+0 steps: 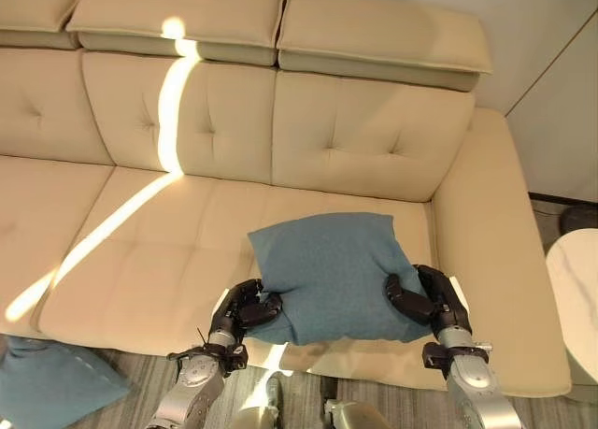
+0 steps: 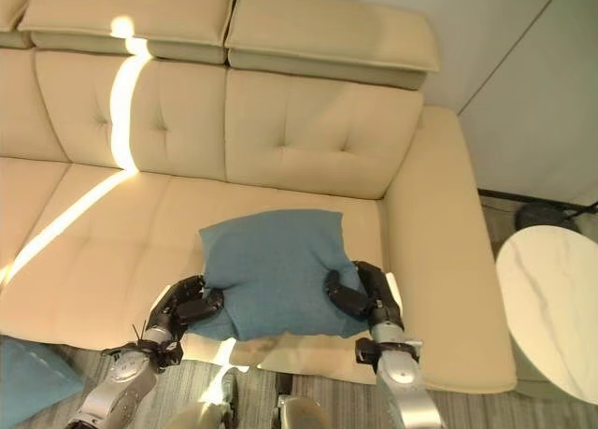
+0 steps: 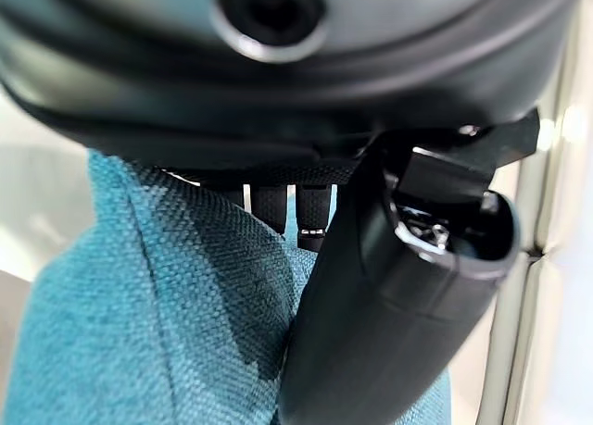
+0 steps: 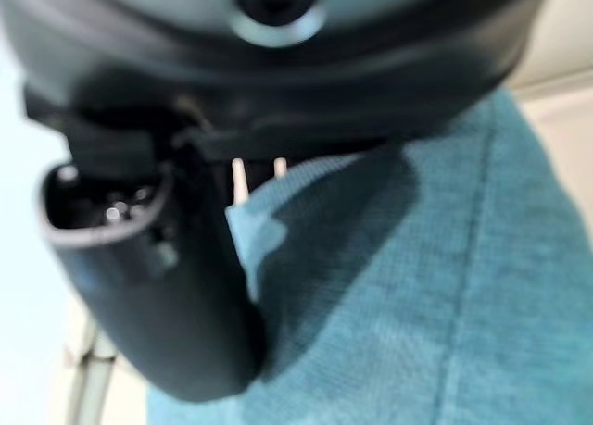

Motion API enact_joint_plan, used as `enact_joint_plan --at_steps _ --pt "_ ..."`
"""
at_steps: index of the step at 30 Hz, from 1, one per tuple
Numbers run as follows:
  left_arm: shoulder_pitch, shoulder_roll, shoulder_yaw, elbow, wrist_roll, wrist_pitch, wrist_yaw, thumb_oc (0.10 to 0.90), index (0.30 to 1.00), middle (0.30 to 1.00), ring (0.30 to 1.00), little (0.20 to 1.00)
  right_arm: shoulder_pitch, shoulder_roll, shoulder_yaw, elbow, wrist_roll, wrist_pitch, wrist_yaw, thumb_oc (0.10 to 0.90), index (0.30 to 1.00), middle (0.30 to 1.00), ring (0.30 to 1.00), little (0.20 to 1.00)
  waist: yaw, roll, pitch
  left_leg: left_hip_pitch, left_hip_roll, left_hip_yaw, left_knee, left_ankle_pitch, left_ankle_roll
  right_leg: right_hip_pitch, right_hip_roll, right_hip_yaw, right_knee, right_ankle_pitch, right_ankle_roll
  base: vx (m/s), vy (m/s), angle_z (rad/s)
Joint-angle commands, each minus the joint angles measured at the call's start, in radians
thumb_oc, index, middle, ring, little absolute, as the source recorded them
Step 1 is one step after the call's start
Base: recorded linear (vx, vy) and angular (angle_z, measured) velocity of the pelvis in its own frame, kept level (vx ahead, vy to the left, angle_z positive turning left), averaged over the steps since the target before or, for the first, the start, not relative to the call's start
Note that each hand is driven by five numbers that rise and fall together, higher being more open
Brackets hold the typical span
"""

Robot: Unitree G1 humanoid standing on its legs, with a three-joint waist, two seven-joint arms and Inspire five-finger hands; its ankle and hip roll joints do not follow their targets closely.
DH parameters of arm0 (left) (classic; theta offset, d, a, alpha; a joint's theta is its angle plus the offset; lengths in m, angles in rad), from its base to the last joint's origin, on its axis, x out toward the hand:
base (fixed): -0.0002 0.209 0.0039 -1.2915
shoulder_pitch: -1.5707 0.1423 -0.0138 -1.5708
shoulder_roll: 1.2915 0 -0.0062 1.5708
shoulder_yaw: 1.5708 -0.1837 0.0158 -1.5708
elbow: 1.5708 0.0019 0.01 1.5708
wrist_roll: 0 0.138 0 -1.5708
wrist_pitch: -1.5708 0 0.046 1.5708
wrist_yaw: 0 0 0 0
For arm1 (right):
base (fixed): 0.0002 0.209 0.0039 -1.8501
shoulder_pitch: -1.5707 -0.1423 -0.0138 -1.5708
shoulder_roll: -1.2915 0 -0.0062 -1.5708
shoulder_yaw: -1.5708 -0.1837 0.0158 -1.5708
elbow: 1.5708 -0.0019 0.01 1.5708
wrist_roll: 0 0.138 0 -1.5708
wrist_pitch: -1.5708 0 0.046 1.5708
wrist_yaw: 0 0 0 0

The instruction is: Pick up all the scattered cushions and arrange them neatly on the sofa.

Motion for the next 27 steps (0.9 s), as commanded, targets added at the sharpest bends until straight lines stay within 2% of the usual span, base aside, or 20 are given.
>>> enact_joint_plan --at_steps 1,2,4,9,13,18,21,22,24,25,27 --pt "-0.106 -0.057 -0.037 -0.216 0.04 -0.106 -0.072 0.4 0.3 0.3 0.3 0.3 -0.082 -0.004 0.012 -0.136 -0.022 -0.132 0.003 0.4 0.3 0.3 0.3 0.3 -0.003 -0.018 -0.079 0.024 0.077 -0.024 -0.111 -0.08 -0.026 -0.011 0.048 0.029 0.025 -0.118 0.07 0.17 0.134 -0.08" --pt "-0.104 -0.061 -0.035 -0.211 0.044 -0.109 -0.072 0.4 0.3 0.3 0.3 0.3 -0.072 -0.006 0.006 -0.133 -0.039 -0.127 0.003 0.4 0.3 0.3 0.3 0.3 -0.007 -0.003 -0.091 0.06 0.093 -0.034 -0.195 -0.054 -0.025 -0.003 0.056 0.028 0.022 -0.129 0.071 0.14 0.127 -0.13" --pt "-0.115 -0.06 -0.04 -0.212 0.044 -0.11 -0.066 0.4 0.3 0.3 0.3 0.3 -0.068 -0.004 -0.002 -0.131 -0.045 -0.123 -0.003 0.4 0.3 0.3 0.3 0.3 -0.016 -0.001 -0.089 0.062 0.091 -0.026 -0.205 -0.036 -0.029 -0.005 0.047 0.027 0.023 -0.128 0.071 0.1 0.134 -0.41" --pt "-0.113 -0.046 -0.029 -0.218 0.043 -0.109 -0.06 0.4 0.3 0.3 0.3 0.3 -0.08 0.007 0.012 -0.115 -0.06 -0.116 -0.001 0.4 0.3 0.3 0.3 0.3 -0.016 0.005 -0.098 0.116 0.075 0.009 -0.31 -0.019 -0.011 -0.007 0.034 0.051 0.007 -0.109 0.089 0.07 0.105 -0.28" --pt "-0.125 -0.042 -0.023 -0.215 0.041 -0.115 -0.041 0.4 0.3 0.3 0.3 0.3 -0.112 0.013 0.033 -0.097 -0.074 -0.112 -0.015 0.4 0.3 0.3 0.3 0.3 -0.012 0.007 -0.092 0.119 0.068 0.027 -0.34 -0.013 -0.003 -0.029 0.024 0.061 -0.007 -0.09 0.099 -0.03 0.056 -0.16" --pt "-0.203 -0.034 -0.019 -0.192 0.1 -0.146 0.014 0.4 0.3 0.3 0.3 0.3 -0.221 0.022 0.059 -0.062 -0.117 -0.125 -0.082 0.4 0.3 0.3 0.3 0.3 -0.004 0.012 -0.095 0.081 0.065 0.049 -0.391 0.003 0.003 -0.104 0.023 0.078 -0.04 -0.049 0.116 -0.09 0.02 -0.12" --pt "-0.378 -0.024 -0.042 -0.162 0.184 -0.191 0.104 0.4 0.3 0.3 0.3 0.3 -0.378 0.021 0.095 -0.049 -0.158 -0.148 -0.171 0.4 0.3 0.3 0.3 0.3 0.003 0.014 -0.093 0.005 0.069 0.049 -0.391 0.015 -0.001 -0.19 0.023 0.079 -0.04 -0.032 0.131 -0.12 -0.023 -0.1" --pt "-0.383 -0.025 -0.042 -0.159 0.185 -0.192 0.105 0.4 0.3 0.3 0.3 0.3 -0.383 0.021 0.095 -0.046 -0.159 -0.149 -0.172 0.4 0.3 0.3 0.3 0.3 0.002 0.014 -0.093 0.002 0.069 0.049 -0.391 0.016 -0.001 -0.193 0.023 0.079 -0.04 -0.032 0.131 -0.12 -0.024 -0.02" --pt "-0.531 -0.016 -0.054 -0.152 0.247 -0.226 0.189 0.4 0.3 0.3 0.3 0.3 -0.515 0.008 0.118 -0.032 -0.204 -0.16 -0.243 0.4 0.3 0.3 0.3 0.3 0.006 0.019 -0.088 -0.045 0.069 0.039 -0.391 0.028 -0.013 -0.239 0.023 0.073 -0.04 -0.025 0.136 -0.1 -0.013 0.02" --pt "-0.533 -0.016 -0.054 -0.151 0.247 -0.226 0.189 0.4 0.3 0.3 0.3 0.3 -0.518 0.008 0.118 -0.031 -0.204 -0.16 -0.244 0.4 0.3 0.3 0.3 0.3 0.006 0.018 -0.089 -0.05 0.068 0.039 -0.391 0.034 -0.013 -0.244 0.022 0.073 -0.04 -0.021 0.136 -0.06 -0.008 0.02" --pt "-0.647 -0.005 -0.06 -0.134 0.323 -0.246 0.272 0.4 0.3 0.3 0.3 0.3 -0.621 -0.038 0.132 -0.023 -0.282 -0.159 -0.316 0.4 0.3 0.3 0.3 0.3 0.009 0.022 -0.087 -0.075 0.067 0.032 -0.391 0.038 -0.022 -0.268 0.022 0.067 -0.04 -0.02 0.137 -0.07 -0.022 0.01"
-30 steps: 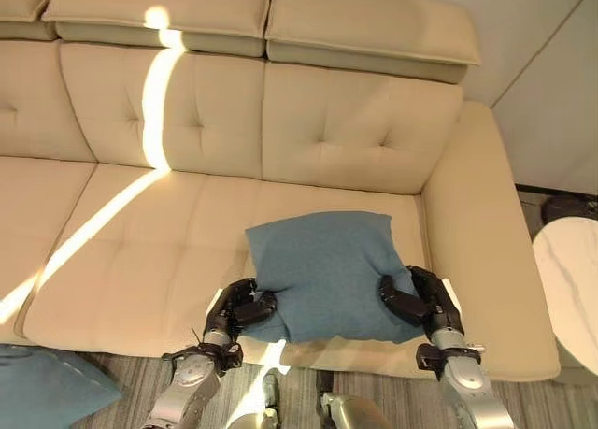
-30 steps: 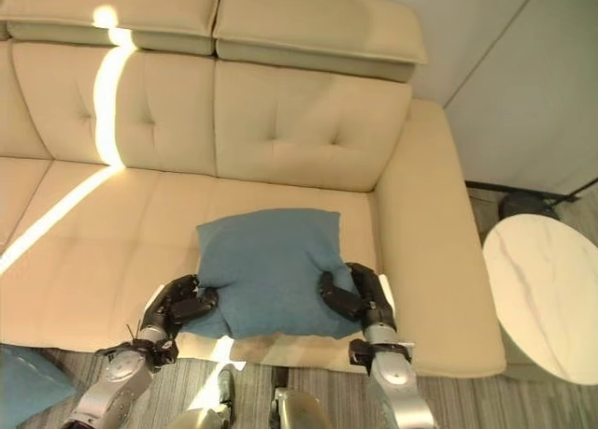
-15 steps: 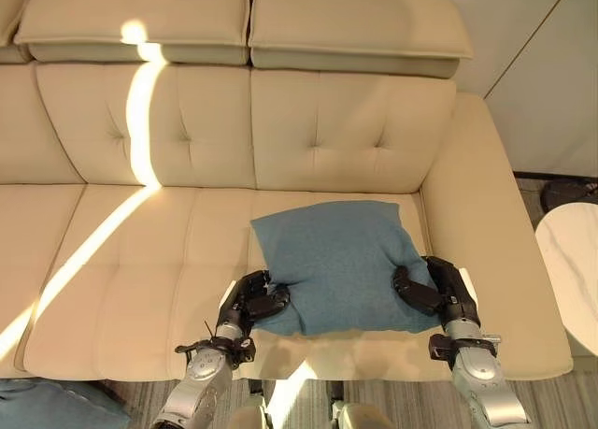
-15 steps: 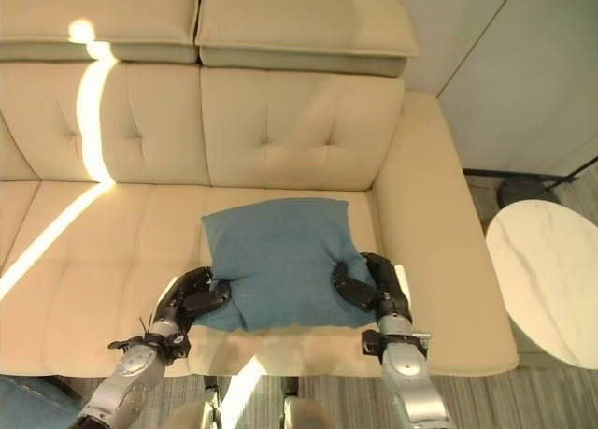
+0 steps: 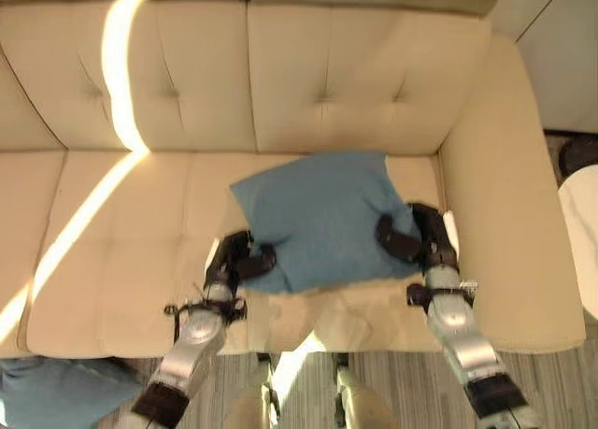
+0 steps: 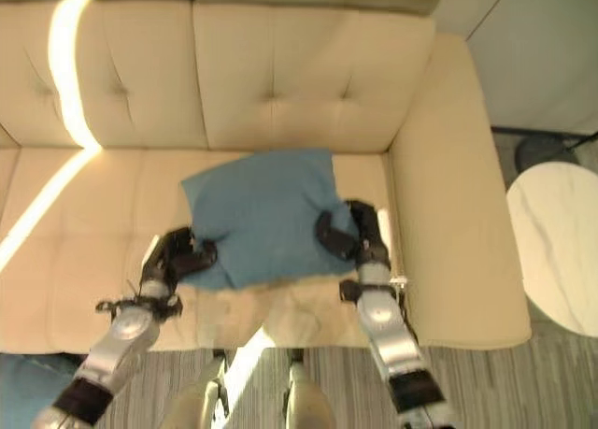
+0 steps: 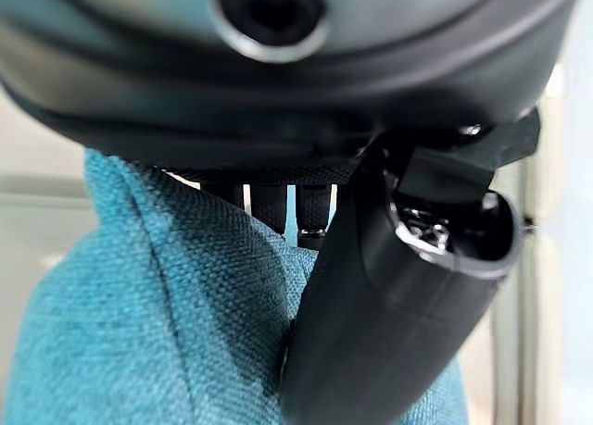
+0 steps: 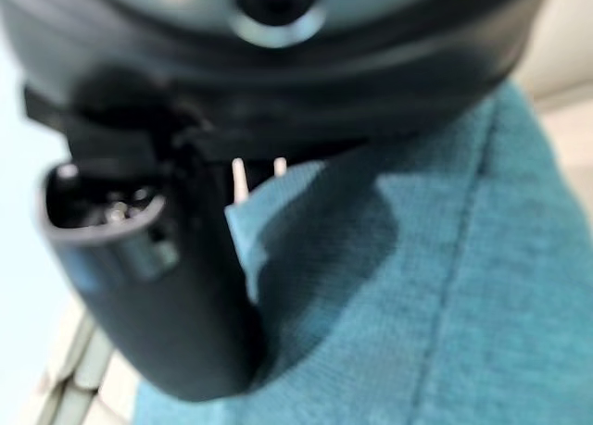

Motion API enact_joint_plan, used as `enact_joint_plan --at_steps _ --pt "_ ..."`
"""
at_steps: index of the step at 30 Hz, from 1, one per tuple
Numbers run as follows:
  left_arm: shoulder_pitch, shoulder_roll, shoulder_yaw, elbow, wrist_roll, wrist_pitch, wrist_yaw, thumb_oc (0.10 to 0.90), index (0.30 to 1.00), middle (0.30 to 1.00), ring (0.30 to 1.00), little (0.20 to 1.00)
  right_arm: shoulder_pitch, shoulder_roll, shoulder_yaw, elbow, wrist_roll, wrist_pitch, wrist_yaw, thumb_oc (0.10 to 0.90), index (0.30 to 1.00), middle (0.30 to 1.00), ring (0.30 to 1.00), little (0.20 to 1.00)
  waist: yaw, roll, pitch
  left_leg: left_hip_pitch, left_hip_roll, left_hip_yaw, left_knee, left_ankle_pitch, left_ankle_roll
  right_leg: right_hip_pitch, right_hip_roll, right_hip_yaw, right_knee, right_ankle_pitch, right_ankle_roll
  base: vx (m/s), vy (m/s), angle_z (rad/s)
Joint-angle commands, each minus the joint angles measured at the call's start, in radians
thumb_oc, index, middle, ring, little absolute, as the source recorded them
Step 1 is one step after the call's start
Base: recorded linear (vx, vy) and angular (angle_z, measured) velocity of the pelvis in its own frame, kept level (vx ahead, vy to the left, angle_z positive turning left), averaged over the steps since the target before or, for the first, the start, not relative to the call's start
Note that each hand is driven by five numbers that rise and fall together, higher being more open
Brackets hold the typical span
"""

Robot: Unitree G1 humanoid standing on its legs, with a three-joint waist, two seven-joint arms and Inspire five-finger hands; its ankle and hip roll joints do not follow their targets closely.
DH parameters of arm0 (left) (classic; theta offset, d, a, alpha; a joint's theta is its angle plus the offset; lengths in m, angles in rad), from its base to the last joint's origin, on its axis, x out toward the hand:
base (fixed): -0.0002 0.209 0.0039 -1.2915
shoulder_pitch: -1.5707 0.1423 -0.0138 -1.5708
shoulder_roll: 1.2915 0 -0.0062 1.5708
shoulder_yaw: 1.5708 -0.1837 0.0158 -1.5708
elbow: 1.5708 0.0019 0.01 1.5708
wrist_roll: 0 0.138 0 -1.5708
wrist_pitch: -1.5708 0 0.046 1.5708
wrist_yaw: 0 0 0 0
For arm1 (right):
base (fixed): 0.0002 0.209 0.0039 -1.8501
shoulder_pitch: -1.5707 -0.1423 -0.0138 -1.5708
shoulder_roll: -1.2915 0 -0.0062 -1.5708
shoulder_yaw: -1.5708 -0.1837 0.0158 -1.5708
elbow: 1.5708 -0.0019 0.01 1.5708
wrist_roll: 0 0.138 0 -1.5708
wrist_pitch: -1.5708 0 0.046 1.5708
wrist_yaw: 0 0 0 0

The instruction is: Pick up all the scattered cushions and arrange them neatly on the sofa.

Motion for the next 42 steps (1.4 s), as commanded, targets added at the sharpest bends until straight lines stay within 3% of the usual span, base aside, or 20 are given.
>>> enact_joint_plan --at_steps 1,7,12,16,20,21,22,23,24,25,26,27,28,33,42 --pt "-0.359 -0.045 -0.066 -0.107 0.221 -0.269 0.121 0.4 0.3 0.3 0.3 0.3 -0.264 -0.061 0.076 -0.119 -0.223 -0.166 -0.145 0.4 0.3 0.3 0.3 0.3 0.018 0.007 -0.081 0.033 -0.008 0.0 0.002 -0.189 -0.044 -0.044 0.032 -0.036 0.005 -0.088 0.024 -0.08 -0.02 0.03" --pt "-0.49 -0.028 -0.03 -0.2 0.424 -0.294 0.315 0.4 0.3 0.3 0.3 0.3 -0.386 -0.107 0.085 -0.195 -0.438 -0.148 -0.315 0.4 0.3 0.3 0.3 0.3 0.02 0.009 -0.092 -0.033 -0.018 -0.008 0.002 -0.164 -0.053 -0.111 0.024 -0.042 0.005 -0.069 0.025 -0.03 -0.001 0.05" --pt "-0.463 -0.033 -0.005 -0.257 0.522 -0.293 0.376 0.4 0.3 0.3 0.3 0.3 -0.385 -0.105 0.087 -0.23 -0.535 -0.141 -0.381 0.4 0.3 0.3 0.3 0.3 0.021 0.006 -0.112 -0.07 -0.025 -0.011 0.002 -0.158 -0.052 -0.147 0.02 -0.043 0.005 -0.063 0.024 0.0 0.002 0.01" --pt "-0.529 -0.063 -0.058 -0.071 0.433 -0.26 0.378 0.4 0.3 0.3 0.3 0.3 -0.463 -0.11 0.144 -0.043 -0.485 -0.08 -0.4 0.4 0.3 0.3 0.3 0.3 0.019 0.007 -0.105 -0.11 -0.031 -0.016 0.002 -0.147 -0.054 -0.189 0.015 -0.044 0.005 -0.051 0.016 -0.04 -0.023 0.05" --pt "-0.7 -0.08 -0.127 0.207 0.305 -0.22 0.343 0.4 0.3 0.3 0.3 0.3 -0.631 -0.091 0.219 0.227 -0.339 -0.027 -0.375 0.4 0.3 0.3 0.3 0.3 0.018 0.009 -0.08 -0.141 -0.028 -0.017 0.002 -0.13 -0.062 -0.218 0.016 -0.049 0.005 -0.039 0.015 -0.05 -0.02 0.06" --pt "-0.708 -0.079 -0.126 0.213 0.303 -0.223 0.342 0.4 0.3 0.3 0.3 0.3 -0.639 -0.092 0.222 0.234 -0.337 -0.03 -0.376 0.4 0.3 0.3 0.3 0.3 0.018 0.009 -0.076 -0.142 -0.028 -0.017 0.002 -0.13 -0.062 -0.219 0.016 -0.049 0.005 -0.039 0.015 -0.07 -0.025 0.01" --pt "-0.791 -0.081 -0.165 0.334 0.248 -0.204 0.305 0.4 0.3 0.3 0.3 0.3 -0.716 -0.071 0.245 0.372 -0.244 -0.011 -0.353 0.4 0.3 0.3 0.3 0.3 0.017 0.01 -0.066 -0.163 -0.026 -0.016 0.002 -0.121 -0.066 -0.239 0.016 -0.052 0.005 -0.031 0.018 -0.05 -0.018 0.02" --pt "-0.839 -0.082 -0.179 0.402 0.202 -0.199 0.28 0.584 0.575 0.575 0.575 0.575 -0.766 -0.06 0.257 0.442 -0.183 -0.007 -0.337 0.4 0.3 0.3 0.3 0.3 0.015 0.012 -0.059 -0.173 -0.025 -0.016 0.002 -0.116 -0.067 -0.249 0.015 -0.052 0.005 -0.027 0.02 -0.07 -0.024 0.05" --pt "-0.87 -0.089 -0.193 0.452 0.164 -0.19 0.25 0.8 0.9 0.9 0.9 0.9 -0.801 -0.056 0.267 0.498 -0.136 0.003 -0.315 0.4 0.3 0.3 0.3 0.3 0.015 0.012 -0.054 -0.182 -0.024 -0.017 0.002 -0.111 -0.068 -0.257 0.015 -0.054 0.005 -0.024 0.021 -0.03 -0.006 0.06" --pt "-0.875 -0.089 -0.192 0.456 0.162 -0.191 0.249 0.8 0.9 0.9 0.9 0.9 -0.806 -0.056 0.269 0.502 -0.135 0.001 -0.315 0.4 0.3 0.3 0.3 0.3 0.015 0.013 -0.052 -0.183 -0.024 -0.017 0.002 -0.11 -0.068 -0.257 0.015 -0.054 0.005 -0.024 0.021 -0.05 -0.007 0.06" --pt "-0.938 -0.083 -0.209 0.549 0.118 -0.182 0.211 0.8 0.9 0.9 0.9 0.9 -0.878 -0.042 0.305 0.622 -0.032 0.006 -0.26 0.521 0.481 0.481 0.481 0.481 0.014 0.013 -0.041 -0.193 -0.021 -0.015 0.002 -0.104 -0.071 -0.27 0.016 -0.055 0.005 -0.018 0.024 -0.03 -0.003 0.05" --pt "-0.946 -0.078 -0.213 0.565 0.104 -0.178 0.199 0.8 0.9 0.9 0.9 0.9 -0.906 -0.041 0.327 0.662 -0.013 0.023 -0.228 0.769 0.853 0.853 0.853 0.853 0.015 0.013 -0.037 -0.196 -0.019 -0.014 0.002 -0.101 -0.072 -0.274 0.017 -0.057 0.005 -0.017 0.026 -0.04 -0.009 0.03" --pt "-0.955 -0.074 -0.214 0.574 0.084 -0.177 0.188 0.8 0.9 0.9 0.9 0.9 -0.924 -0.038 0.349 0.688 0.002 0.035 -0.202 0.8 0.9 0.9 0.9 0.9 0.015 0.011 -0.033 -0.197 -0.018 -0.014 0.002 -0.099 -0.072 -0.275 0.019 -0.059 0.005 -0.016 0.026 0.0 0.0 0.0" --pt "-0.929 -0.068 -0.213 0.564 0.065 -0.165 0.163 0.8 0.9 0.9 0.9 0.9 -0.927 -0.034 0.376 0.687 0.047 0.037 -0.141 0.8 0.9 0.9 0.9 0.9 0.015 0.006 -0.031 -0.189 -0.018 -0.013 0.002 -0.1 -0.072 -0.272 0.024 -0.057 0.005 -0.016 0.027 0.0 -0.007 0.0" --pt "-0.778 -0.013 -0.152 0.515 0.145 -0.127 0.147 0.8 0.9 0.9 0.9 0.9 -0.718 -0.032 0.304 0.539 0.027 0.005 -0.102 0.8 0.9 0.9 0.9 0.9 0.014 0.011 -0.038 -0.164 -0.021 -0.012 0.002 -0.112 -0.068 -0.253 0.024 -0.058 0.005 -0.019 0.025 0.01 -0.018 -0.02"
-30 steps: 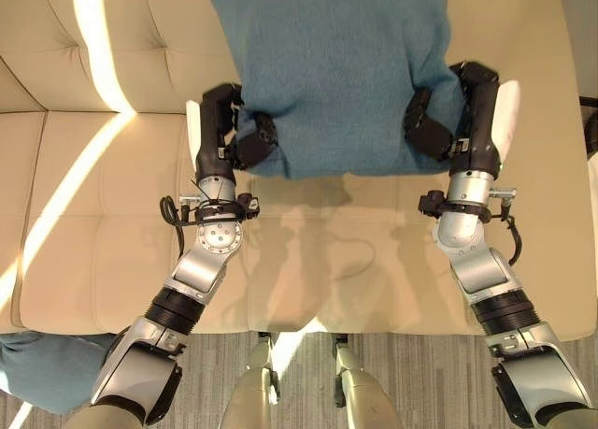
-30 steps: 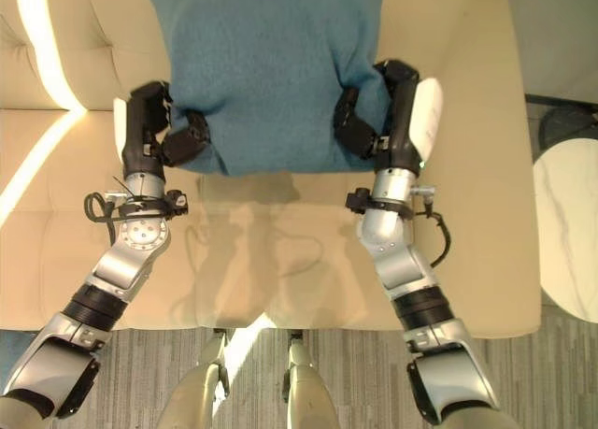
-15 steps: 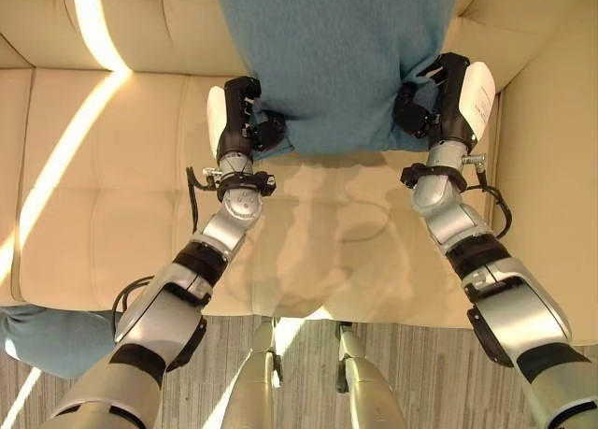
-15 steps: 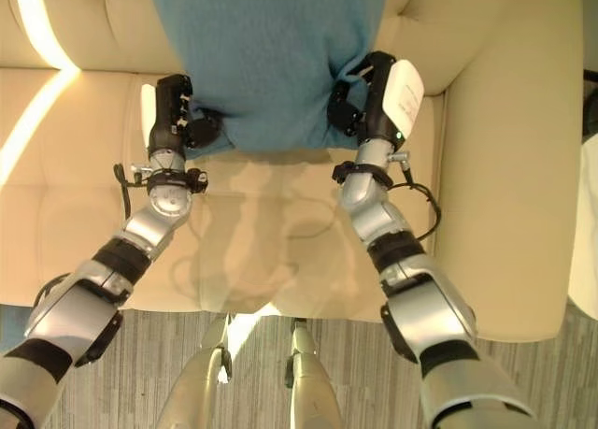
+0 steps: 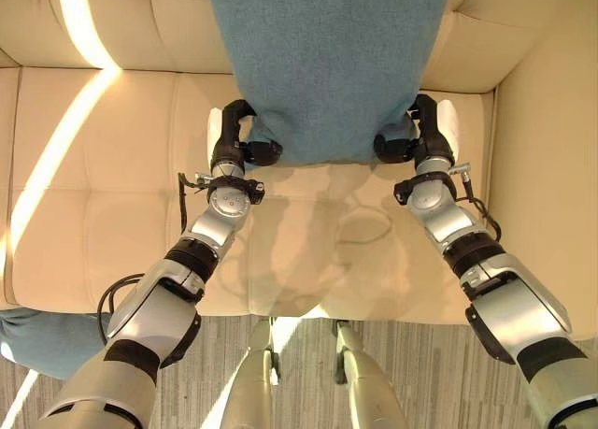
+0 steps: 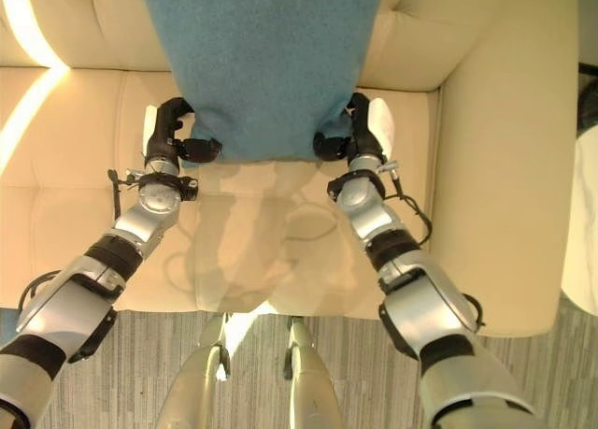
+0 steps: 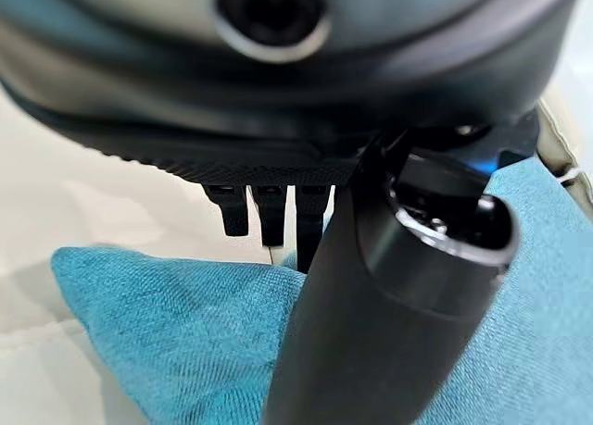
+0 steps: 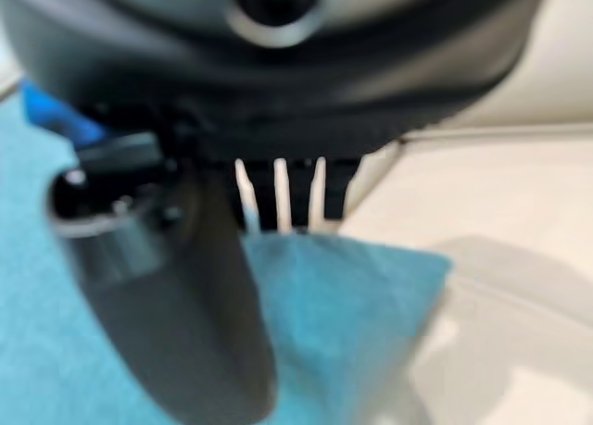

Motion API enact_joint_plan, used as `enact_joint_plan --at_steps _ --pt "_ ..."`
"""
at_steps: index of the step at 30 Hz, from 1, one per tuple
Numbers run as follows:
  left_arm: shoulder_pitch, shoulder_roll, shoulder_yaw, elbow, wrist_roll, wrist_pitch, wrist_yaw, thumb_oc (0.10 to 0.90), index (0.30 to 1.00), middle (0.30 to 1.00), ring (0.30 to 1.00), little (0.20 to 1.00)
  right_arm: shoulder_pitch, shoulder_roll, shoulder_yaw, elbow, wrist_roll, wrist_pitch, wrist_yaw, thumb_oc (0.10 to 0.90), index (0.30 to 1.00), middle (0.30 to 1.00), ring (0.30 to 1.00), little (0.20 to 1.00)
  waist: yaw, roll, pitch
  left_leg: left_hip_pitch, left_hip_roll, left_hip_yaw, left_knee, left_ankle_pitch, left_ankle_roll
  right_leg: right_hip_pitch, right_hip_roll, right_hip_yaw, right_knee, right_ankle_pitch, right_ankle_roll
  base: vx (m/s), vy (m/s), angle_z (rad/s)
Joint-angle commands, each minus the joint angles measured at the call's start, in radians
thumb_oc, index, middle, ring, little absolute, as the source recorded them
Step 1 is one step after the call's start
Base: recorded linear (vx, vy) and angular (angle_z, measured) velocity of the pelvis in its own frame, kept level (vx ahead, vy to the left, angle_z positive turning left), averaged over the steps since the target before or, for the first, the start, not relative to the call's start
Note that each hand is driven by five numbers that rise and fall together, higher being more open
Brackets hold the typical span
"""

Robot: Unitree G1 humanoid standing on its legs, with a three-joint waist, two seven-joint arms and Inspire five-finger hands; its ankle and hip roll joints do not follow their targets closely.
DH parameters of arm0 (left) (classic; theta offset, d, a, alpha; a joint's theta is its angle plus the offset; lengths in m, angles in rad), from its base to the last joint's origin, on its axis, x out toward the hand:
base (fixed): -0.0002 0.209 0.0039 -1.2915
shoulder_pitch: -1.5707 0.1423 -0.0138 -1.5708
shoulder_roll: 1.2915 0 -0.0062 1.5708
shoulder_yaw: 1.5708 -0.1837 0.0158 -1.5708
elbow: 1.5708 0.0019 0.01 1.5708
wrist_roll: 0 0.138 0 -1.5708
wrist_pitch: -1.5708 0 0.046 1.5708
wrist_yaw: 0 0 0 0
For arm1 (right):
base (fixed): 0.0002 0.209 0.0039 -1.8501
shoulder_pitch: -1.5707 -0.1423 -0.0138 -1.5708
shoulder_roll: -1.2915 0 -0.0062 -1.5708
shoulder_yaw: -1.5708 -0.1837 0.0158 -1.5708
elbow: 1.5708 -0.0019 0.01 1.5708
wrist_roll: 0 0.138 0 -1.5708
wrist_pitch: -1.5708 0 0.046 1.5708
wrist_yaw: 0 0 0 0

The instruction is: Pick up all the scattered cushions and arrange them neatly on the sofa.

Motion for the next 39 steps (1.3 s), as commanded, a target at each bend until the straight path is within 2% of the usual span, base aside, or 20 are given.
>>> enact_joint_plan --at_steps 1,7,11,14,15,18,20,21,22,24,25,26,27,28,30,33,34,38,39 --pt "-0.105 0.008 0.053 -0.077 0.088 -0.091 -0.003 0.8 0.9 0.9 0.9 0.9 -0.041 0.007 -0.049 -0.095 -0.025 -0.105 -0.015 0.8 0.9 0.9 0.9 0.9 0.012 -0.019 -0.084 0.012 -0.014 0.024 0.001 -0.164 -0.073 -0.041 0.025 -0.002 -0.033 -0.03 0.029 0.0 0.0 0.0" --pt "0.028 0.068 0.137 -0.135 0.123 -0.087 -0.014 0.8 0.9 0.9 0.9 0.9 0.116 -0.053 -0.143 -0.177 -0.062 -0.117 -0.004 0.8 0.9 0.9 0.9 0.9 0.011 -0.016 -0.104 0.031 -0.015 0.024 0.001 -0.175 -0.071 -0.024 0.027 -0.007 -0.033 -0.04 0.027 0.0 -0.001 -0.02" --pt "0.245 0.11 0.263 -0.23 0.111 -0.104 -0.044 0.8 0.9 0.9 0.9 0.9 0.355 -0.119 -0.286 -0.303 -0.105 -0.131 0.017 0.8 0.9 0.9 0.9 0.9 0.007 -0.023 -0.143 0.078 -0.008 0.025 0.001 -0.193 -0.068 0.027 0.026 -0.015 -0.033 -0.057 0.025 0.08 -0.012 0.05" --pt "0.398 0.114 0.342 -0.309 0.111 -0.116 -0.067 0.8 0.9 0.9 0.9 0.9 0.511 -0.136 -0.369 -0.383 -0.14 -0.141 0.042 0.8 0.9 0.9 0.9 0.9 0.006 -0.033 -0.166 0.119 -0.004 0.025 0.001 -0.207 -0.067 0.074 0.026 -0.021 -0.033 -0.07 0.027 0.08 -0.017 0.0" --pt "0.402 0.114 0.342 -0.313 0.112 -0.115 -0.067 0.8 0.9 0.9 0.9 0.9 0.516 -0.136 -0.371 -0.387 -0.141 -0.139 0.042 0.8 0.9 0.9 0.9 0.9 0.005 -0.034 -0.168 0.117 -0.005 0.025 0.001 -0.202 -0.066 0.072 0.025 -0.021 -0.033 -0.066 0.027 0.11 -0.027 -0.02" --pt "0.591 0.1 0.419 -0.395 0.111 -0.128 -0.112 0.8 0.9 0.9 0.9 0.9 0.688 -0.131 -0.448 -0.416 -0.148 -0.158 0.099 0.8 0.9 0.9 0.9 0.9 0.006 -0.044 -0.187 0.19 0.004 0.027 0.001 -0.222 -0.067 0.147 0.025 -0.032 -0.033 -0.088 0.029 0.11 -0.022 0.01" --pt "0.647 0.098 0.436 -0.416 0.121 -0.125 -0.129 0.8 0.9 0.9 0.9 0.9 0.736 -0.128 -0.465 -0.423 -0.147 -0.159 0.121 0.8 0.9 0.9 0.9 0.9 0.007 -0.047 -0.193 0.204 0.007 0.027 0.001 -0.219 -0.067 0.163 0.023 -0.038 -0.033 -0.09 0.029 0.07 -0.026 0.03" --pt "0.752 0.094 0.464 -0.453 0.142 -0.119 -0.17 0.8 0.9 0.9 0.9 0.9 0.814 -0.124 -0.49 -0.433 -0.156 -0.159 0.164 0.8 0.9 0.9 0.9 0.9 0.009 -0.049 -0.201 0.238 0.011 0.027 0.001 -0.224 -0.066 0.197 0.023 -0.045 -0.033 -0.099 0.028 0.09 -0.028 0.03" --pt "0.792 0.085 0.479 -0.451 0.152 -0.116 -0.183 0.8 0.9 0.9 0.9 0.9 0.846 -0.114 -0.494 -0.427 -0.166 -0.16 0.182 0.8 0.9 0.9 0.9 0.9 0.012 -0.05 -0.207 0.255 0.013 0.027 0.001 -0.227 -0.066 0.213 0.023 -0.049 -0.033 -0.103 0.027 0.11 -0.031 0.04" --pt "0.883 0.064 0.497 -0.436 0.169 -0.103 -0.212 0.8 0.9 0.9 0.9 0.9 0.907 -0.091 -0.504 -0.411 -0.182 -0.156 0.205 0.8 0.9 0.9 0.9 0.9 0.016 -0.051 -0.212 0.294 0.018 0.026 0.001 -0.233 -0.065 0.255 0.024 -0.053 -0.033 -0.111 0.027 0.05 -0.017 0.06" --pt "0.886 0.064 0.497 -0.437 0.17 -0.103 -0.213 0.8 0.9 0.9 0.9 0.9 0.91 -0.091 -0.504 -0.412 -0.182 -0.156 0.205 0.8 0.9 0.9 0.9 0.9 0.016 -0.051 -0.211 0.297 0.018 0.026 0.001 -0.233 -0.065 0.258 0.024 -0.053 -0.033 -0.112 0.027 0.05 -0.008 0.08" --pt "0.963 0.043 0.499 -0.411 0.195 -0.087 -0.24 0.8 0.9 0.9 0.9 0.9 0.948 -0.057 -0.503 -0.379 -0.199 -0.153 0.224 0.8 0.9 0.9 0.9 0.9 0.022 -0.049 -0.215 0.333 0.02 0.03 0.001 -0.239 -0.061 0.295 0.026 -0.056 -0.033 -0.119 0.024 0.04 0.002 0.07" --pt "0.966 0.043 0.499 -0.412 0.196 -0.087 -0.24 0.8 0.9 0.9 0.9 0.9 0.95 -0.057 -0.502 -0.38 -0.199 -0.153 0.224 0.8 0.9 0.9 0.9 0.9 0.022 -0.049 -0.214 0.336 0.021 0.031 0.001 -0.24 -0.061 0.299 0.027 -0.055 -0.033 -0.12 0.024 0.06 -0.006 0.05" --pt "1.023 0.021 0.502 -0.357 0.207 -0.069 -0.265 0.8 0.9 0.9 0.9 0.9 0.989 -0.032 -0.491 -0.362 -0.231 -0.15 0.239 0.8 0.9 0.9 0.9 0.9 0.028 -0.05 -0.22 0.366 0.024 0.033 0.001 -0.244 -0.058 0.334 0.029 -0.059 -0.033 -0.127 0.023 0.0 0.0 0.0" --pt "1.047 0.01 0.499 -0.32 0.221 -0.061 -0.273 0.8 0.9 0.9 0.9 0.9 1.004 -0.016 -0.483 -0.348 -0.242 -0.15 0.243 0.8 0.9 0.9 0.9 0.9 0.031 -0.052 -0.219 0.387 0.025 0.034 0.001 -0.248 -0.058 0.356 0.031 -0.06 -0.033 -0.132 0.022 0.03 -0.016 0.07" --pt "1.093 -0.039 0.49 -0.157 0.252 -0.031 -0.279 0.8 0.9 0.9 0.9 0.9 1.044 0.037 -0.454 -0.273 -0.254 -0.145 0.255 0.8 0.9 0.9 0.9 0.9 0.041 -0.058 -0.232 0.438 0.029 0.037 0.001 -0.259 -0.057 0.413 0.039 -0.062 -0.033 -0.15 0.018 0.03 -0.027 0.12" --pt "1.093 -0.039 0.489 -0.156 0.252 -0.032 -0.279 0.8 0.9 0.9 0.9 0.9 1.044 0.037 -0.454 -0.273 -0.253 -0.145 0.254 0.8 0.9 0.9 0.9 0.9 0.041 -0.059 -0.231 0.44 0.029 0.037 0.001 -0.26 -0.057 0.415 0.039 -0.062 -0.033 -0.151 0.018 0.01 -0.024 0.06" --pt "1.102 -0.057 0.454 0.058 0.328 -0.015 -0.275 0.8 0.9 0.9 0.9 0.9 1.069 0.079 -0.411 -0.164 -0.24 -0.148 0.26 0.8 0.9 0.9 0.9 0.9 0.046 -0.061 -0.245 0.488 0.041 0.029 0.001 -0.272 -0.059 0.466 0.053 -0.056 -0.033 -0.173 0.01 0.03 -0.042 0.05" --pt "1.101 -0.057 0.454 0.059 0.328 -0.016 -0.274 0.8 0.9 0.9 0.9 0.9 1.068 0.079 -0.411 -0.163 -0.24 -0.149 0.26 0.8 0.9 0.9 0.9 0.9 0.046 -0.061 -0.243 0.49 0.041 0.029 0.001 -0.272 -0.059 0.468 0.054 -0.056 -0.033 -0.174 0.01 0.03 -0.044 0.03"
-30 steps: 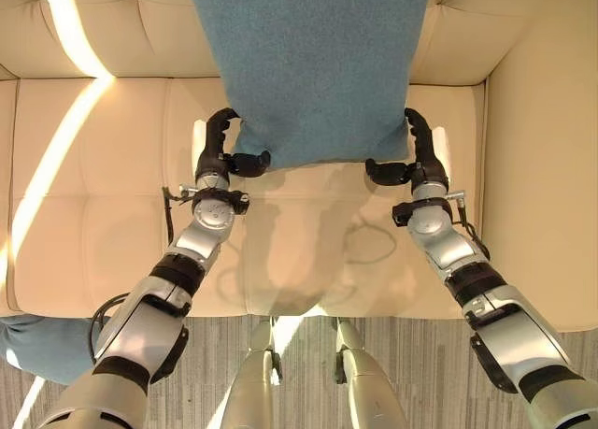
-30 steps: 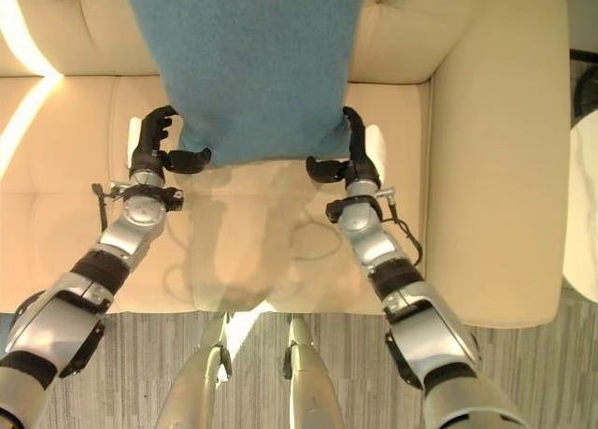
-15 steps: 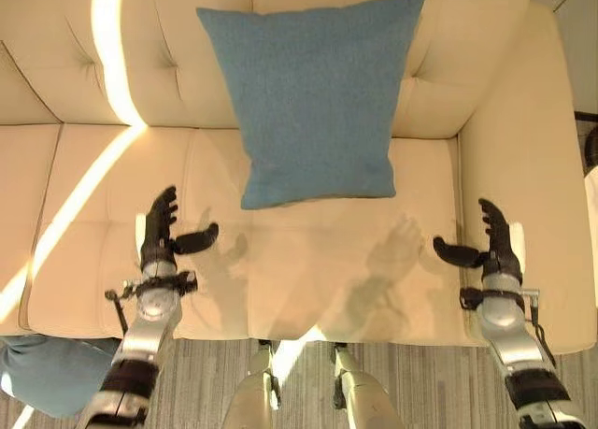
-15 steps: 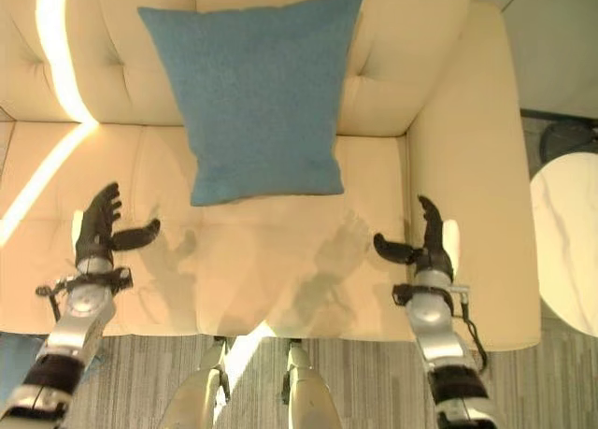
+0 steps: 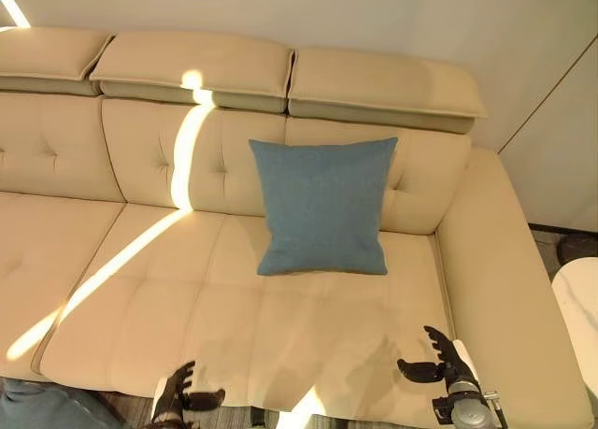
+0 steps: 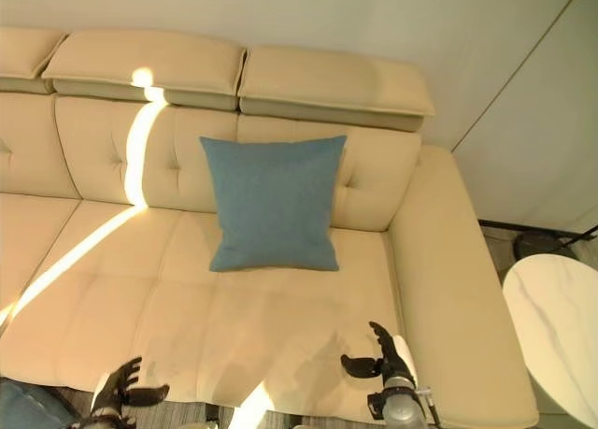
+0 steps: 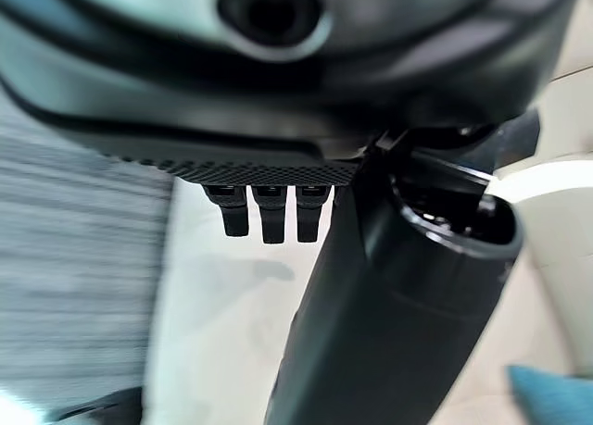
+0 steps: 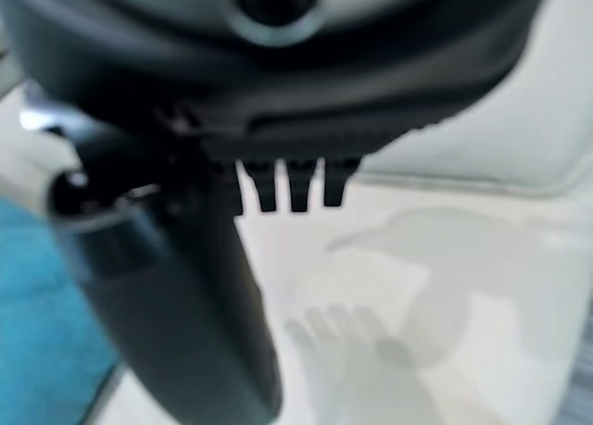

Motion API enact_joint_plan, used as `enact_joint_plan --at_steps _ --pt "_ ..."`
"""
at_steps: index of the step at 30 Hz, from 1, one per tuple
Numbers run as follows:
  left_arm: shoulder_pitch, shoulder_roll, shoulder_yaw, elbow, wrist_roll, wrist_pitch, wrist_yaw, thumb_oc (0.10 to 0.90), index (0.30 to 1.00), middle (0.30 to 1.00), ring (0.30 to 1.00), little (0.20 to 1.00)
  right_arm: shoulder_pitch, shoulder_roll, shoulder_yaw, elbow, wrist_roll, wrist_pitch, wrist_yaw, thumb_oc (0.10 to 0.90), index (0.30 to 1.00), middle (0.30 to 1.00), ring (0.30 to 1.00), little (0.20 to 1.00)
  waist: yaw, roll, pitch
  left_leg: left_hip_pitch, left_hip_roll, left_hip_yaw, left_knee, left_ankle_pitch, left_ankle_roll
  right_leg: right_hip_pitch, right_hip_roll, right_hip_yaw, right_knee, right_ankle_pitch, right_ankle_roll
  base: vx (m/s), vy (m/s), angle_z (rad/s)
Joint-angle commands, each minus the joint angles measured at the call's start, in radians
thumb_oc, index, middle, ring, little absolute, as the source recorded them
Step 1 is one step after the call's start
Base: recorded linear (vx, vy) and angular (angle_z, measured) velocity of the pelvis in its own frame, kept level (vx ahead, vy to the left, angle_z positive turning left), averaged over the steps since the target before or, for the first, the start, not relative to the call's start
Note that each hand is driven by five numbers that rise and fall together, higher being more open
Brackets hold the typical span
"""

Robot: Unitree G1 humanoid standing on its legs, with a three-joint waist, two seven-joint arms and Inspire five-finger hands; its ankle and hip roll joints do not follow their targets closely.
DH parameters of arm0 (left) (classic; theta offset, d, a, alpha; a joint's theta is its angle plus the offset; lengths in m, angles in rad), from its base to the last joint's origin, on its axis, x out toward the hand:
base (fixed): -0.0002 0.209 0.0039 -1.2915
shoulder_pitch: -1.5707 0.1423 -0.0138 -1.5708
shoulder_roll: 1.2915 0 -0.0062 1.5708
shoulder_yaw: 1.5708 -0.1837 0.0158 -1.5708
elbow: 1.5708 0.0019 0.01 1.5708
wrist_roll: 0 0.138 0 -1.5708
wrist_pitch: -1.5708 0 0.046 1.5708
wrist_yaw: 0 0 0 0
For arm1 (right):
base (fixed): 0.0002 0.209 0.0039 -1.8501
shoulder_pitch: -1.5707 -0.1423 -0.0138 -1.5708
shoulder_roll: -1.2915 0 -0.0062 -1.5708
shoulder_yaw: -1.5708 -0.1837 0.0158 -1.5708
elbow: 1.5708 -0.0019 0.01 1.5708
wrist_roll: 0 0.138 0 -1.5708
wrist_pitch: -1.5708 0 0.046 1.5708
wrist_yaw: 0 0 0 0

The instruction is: Pick up all the scattered cushions and arrange them neatly on the sofa.

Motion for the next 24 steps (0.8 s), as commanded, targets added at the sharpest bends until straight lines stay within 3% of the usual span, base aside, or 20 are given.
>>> enact_joint_plan --at_steps 1,6,7,8,9,10,14,18,20,23,24 --pt "-0.062 0.046 0.011 -0.009 0.061 -0.031 0.019 0.8 0.9 0.9 0.9 0.9 -0.022 -0.042 -0.019 -0.04 -0.001 -0.055 -0.023 0.8 0.9 0.9 0.9 0.9 0.016 -0.019 -0.025 0.061 0.016 0.053 0.007 -0.138 -0.019 -0.003 0.029 -0.003 0.012 -0.092 0.01 -0.02 -0.054 0.02" --pt "-0.09 0.044 -0.005 0.07 0.068 -0.029 0.038 0.8 0.9 0.9 0.9 0.9 -0.041 -0.03 0.001 0.043 0.022 -0.054 -0.04 0.8 0.9 0.9 0.9 0.9 0.016 -0.019 0.0 0.059 0.03 0.04 0.023 -0.118 -0.027 0.012 0.043 -0.008 0.012 -0.114 -0.002 -0.1 -0.047 0.11" --pt "-0.118 0.044 -0.024 0.074 0.073 -0.028 0.042 0.8 0.9 0.9 0.9 0.9 -0.056 -0.034 0.009 0.073 0.019 -0.048 -0.052 0.8 0.9 0.9 0.9 0.9 0.015 -0.037 0.031 0.001 0.024 0.043 0.125 -0.149 -0.026 0.004 0.026 -0.02 0.012 -0.103 -0.008 -0.25 -0.027 0.1" --pt "-0.119 0.044 -0.024 0.075 0.073 -0.028 0.042 0.8 0.9 0.9 0.9 0.9 -0.058 -0.033 0.009 0.074 0.019 -0.049 -0.052 0.8 0.9 0.9 0.9 0.9 0.013 -0.037 0.03 -0.005 0.024 0.041 0.134 -0.153 -0.026 0.003 0.026 -0.021 0.012 -0.103 -0.008 -0.37 -0.004 0.38" --pt "-0.133 0.037 -0.033 0.092 0.075 -0.03 0.041 0.8 0.9 0.9 0.9 0.9 -0.074 -0.034 0.016 0.112 0.023 -0.044 -0.055 0.8 0.9 0.9 0.9 0.9 0.014 -0.05 0.048 -0.015 0.004 0.04 0.237 -0.228 -0.017 -0.006 0.008 -0.029 0.012 -0.085 -0.011 -0.24 0.044 0.53" --pt "-0.139 0.031 -0.035 0.106 0.075 -0.032 0.039 0.8 0.9 0.9 0.9 0.9 -0.081 -0.033 0.02 0.141 0.026 -0.043 -0.053 0.8 0.9 0.9 0.9 0.9 0.011 -0.054 0.052 -0.013 -0.003 0.035 0.289 -0.258 -0.014 -0.014 0.0 -0.031 0.012 -0.076 -0.012 -0.25 0.044 0.65" --pt "-0.157 0.005 -0.05 0.151 0.083 -0.029 0.034 0.8 0.9 0.9 0.9 0.9 -0.102 -0.034 0.027 0.202 0.019 -0.03 -0.051 0.8 0.9 0.9 0.9 0.9 -0.014 -0.047 0.039 0.057 0.017 0.049 0.406 -0.296 -0.014 -0.053 -0.012 -0.051 0.017 -0.047 -0.018 -0.18 0.144 0.19" --pt "-0.167 -0.012 -0.067 0.169 0.092 -0.03 0.035 0.8 0.9 0.9 0.9 0.9 -0.106 -0.025 0.025 0.248 0.019 -0.02 -0.044 0.8 0.9 0.9 0.9 0.9 -0.045 -0.031 0.013 0.158 0.022 0.071 0.295 -0.321 -0.018 -0.091 -0.022 -0.08 0.022 -0.024 -0.002 -0.11 0.166 0.29" --pt "-0.186 -0.02 -0.074 0.163 0.084 -0.03 0.035 0.8 0.9 0.9 0.9 0.9 -0.123 -0.013 0.035 0.282 0.005 -0.007 -0.048 0.8 0.9 0.9 0.9 0.9 -0.052 -0.034 0.014 0.179 -0.011 0.062 0.177 -0.351 -0.005 -0.144 -0.052 -0.085 0.021 0.026 0.029 -0.25 0.303 0.61" --pt "-0.204 -0.016 -0.077 0.166 0.084 -0.031 0.044 0.8 0.9 0.9 0.9 0.9 -0.149 0.003 0.058 0.32 -0.015 0.006 -0.052 0.8 0.9 0.9 0.9 0.9 -0.037 -0.048 0.035 0.162 -0.042 0.034 0.137 -0.337 0.017 -0.175 -0.074 -0.08 0.024 0.056 0.054 -0.22 0.16 0.18" --pt "-0.219 -0.004 -0.078 0.175 0.083 -0.03 0.05 0.8 0.9 0.9 0.9 0.9 -0.163 0.017 0.069 0.318 -0.022 0.015 -0.051 0.8 0.9 0.9 0.9 0.9 -0.034 -0.051 0.058 0.149 -0.043 0.021 0.126 -0.32 0.025 -0.197 -0.076 -0.046 0.045 0.057 0.07 -0.31 0.174 0.13"
